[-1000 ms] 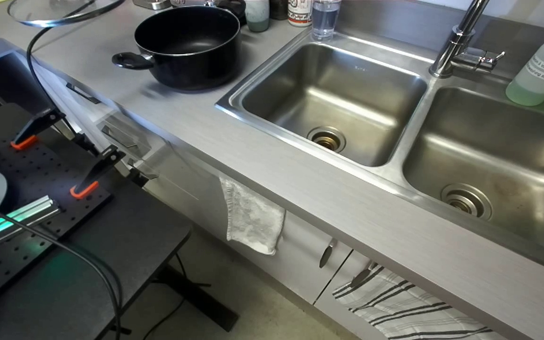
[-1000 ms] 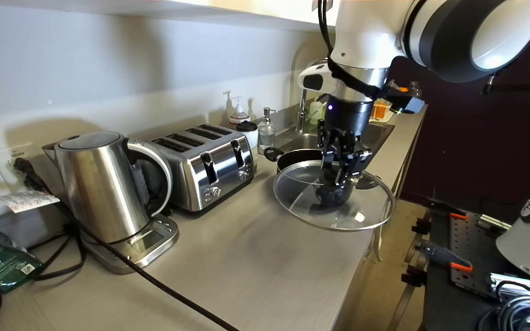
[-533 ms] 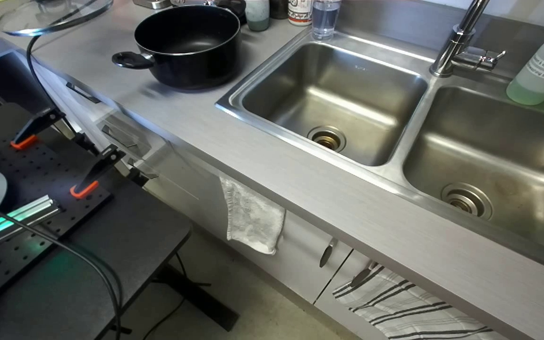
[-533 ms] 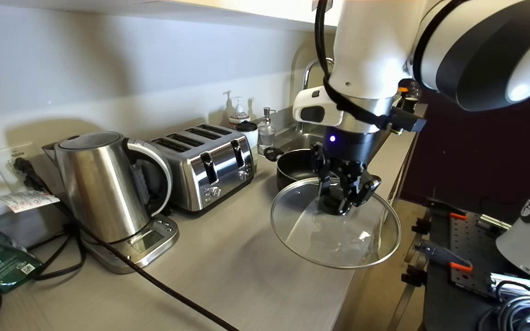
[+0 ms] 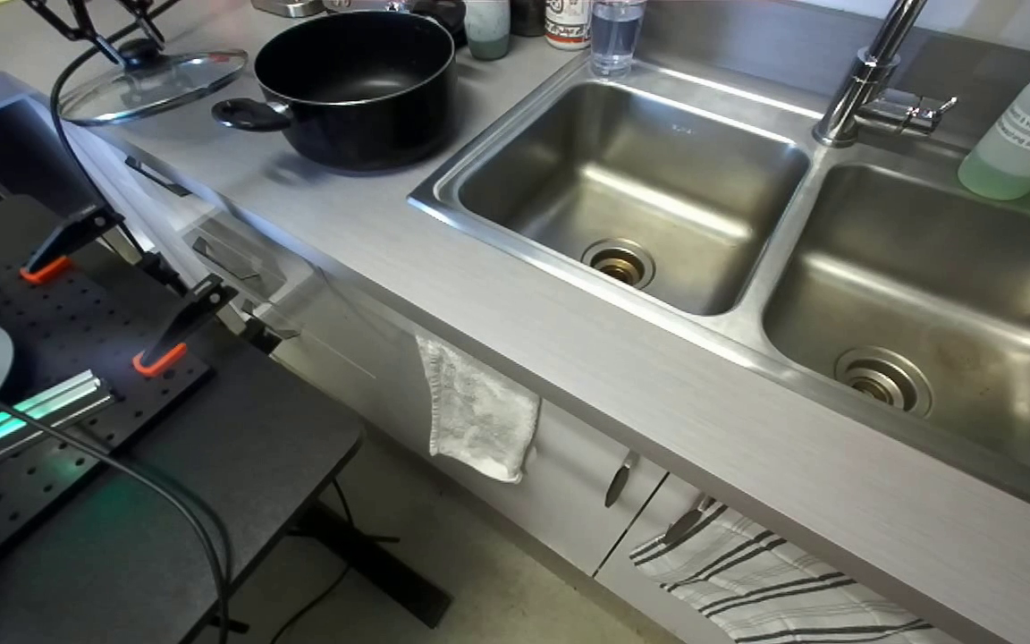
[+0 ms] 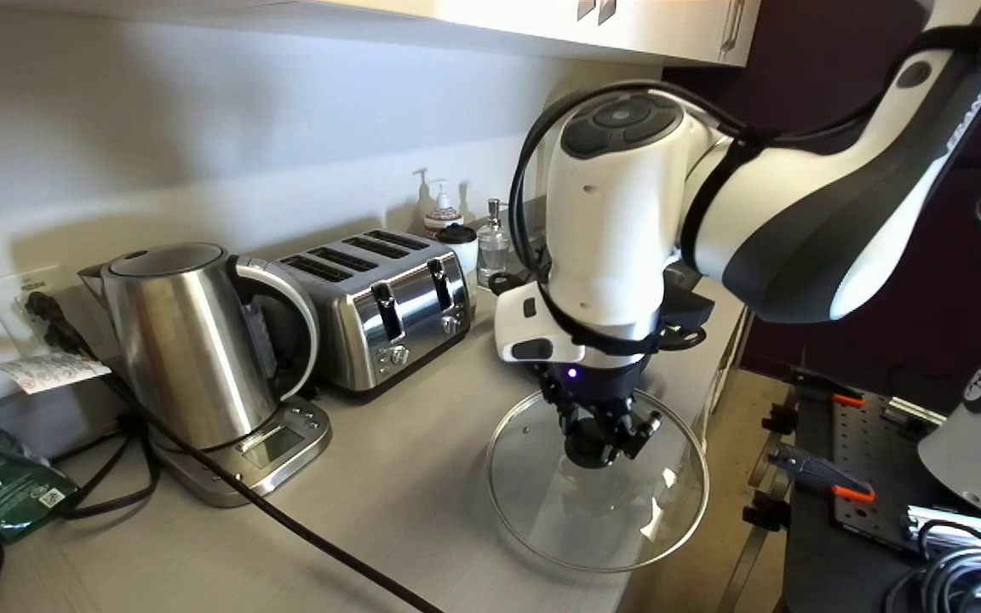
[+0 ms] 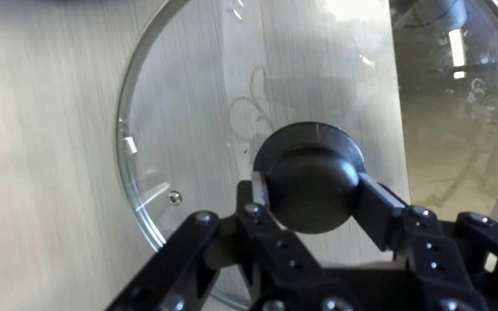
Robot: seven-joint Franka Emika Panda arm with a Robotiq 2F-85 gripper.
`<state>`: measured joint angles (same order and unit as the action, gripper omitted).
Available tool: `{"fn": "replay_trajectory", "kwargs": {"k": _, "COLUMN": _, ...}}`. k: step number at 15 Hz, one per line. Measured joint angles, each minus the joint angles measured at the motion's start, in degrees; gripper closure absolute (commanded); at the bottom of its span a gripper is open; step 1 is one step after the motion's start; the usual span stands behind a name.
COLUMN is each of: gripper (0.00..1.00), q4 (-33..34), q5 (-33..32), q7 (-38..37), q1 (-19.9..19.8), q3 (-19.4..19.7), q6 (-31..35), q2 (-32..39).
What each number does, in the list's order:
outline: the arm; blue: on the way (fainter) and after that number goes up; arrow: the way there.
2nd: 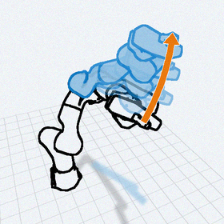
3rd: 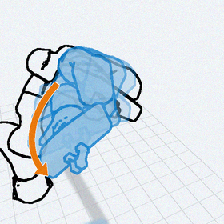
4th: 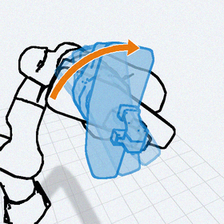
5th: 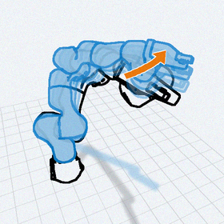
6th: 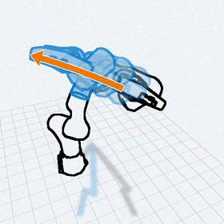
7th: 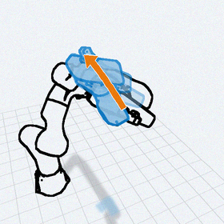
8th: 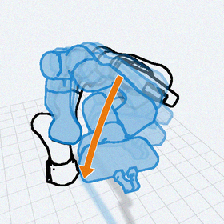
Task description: Remove the lid from the pot
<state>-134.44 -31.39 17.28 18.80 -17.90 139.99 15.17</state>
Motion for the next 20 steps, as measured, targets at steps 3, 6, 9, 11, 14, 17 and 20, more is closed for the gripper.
{"fn": "replay_trajectory", "kwargs": {"k": 3, "gripper": 0.74, "q4": 3.49, "q5": -1.91, "q7": -0.01, "q1": 0.76, "q3": 0.45, "q6": -0.02, "q2": 5.36}}
{"fn": "replay_trajectory", "kwargs": {"k": 6, "gripper": 0.74, "q4": 6.45, "q5": -2.53, "q7": 0.02, "q1": 1.45, "q3": 0.96, "q6": -0.03, "q2": 8.75}}
{"fn": "replay_trajectory", "kwargs": {"k": 9, "gripper": 0.74, "q4": 8.44, "q5": -2.55, "q7": 0.45, "q1": 1.65, "q3": 1.29, "q6": -0.33, "q2": 10.1}}
{"fn": "replay_trajectory", "kwargs": {"k": 11, "gripper": 0.74, "q4": 9.43, "q5": -2.55, "q7": 0.51, "q1": 1.66, "q3": 1.53, "q6": -0.37, "q2": 10.6}}
{"fn": "replay_trajectory", "kwargs": {"k": 14, "gripper": 0.74, "q4": 11.09, "q5": -2.55, "q7": 0.51, "q1": 1.65, "q3": 2.11, "q6": -0.36, "q2": 11.41}}
{"fn": "replay_trajectory", "kwargs": {"k": 17, "gripper": 0.25, "q4": 12.93, "q5": -2.55, "q7": 0.51, "q1": 1.65, "q3": 2.79, "q6": -0.36, "q2": 12.27}}
{"fn": "replay_trajectory", "kwargs": {"k": 20, "gripper": 0.11, "q4": 13.55, "q5": -2.55, "q7": 0.51, "q1": 1.63, "q3": 3.05, "q6": -0.34, "q2": 12.42}}
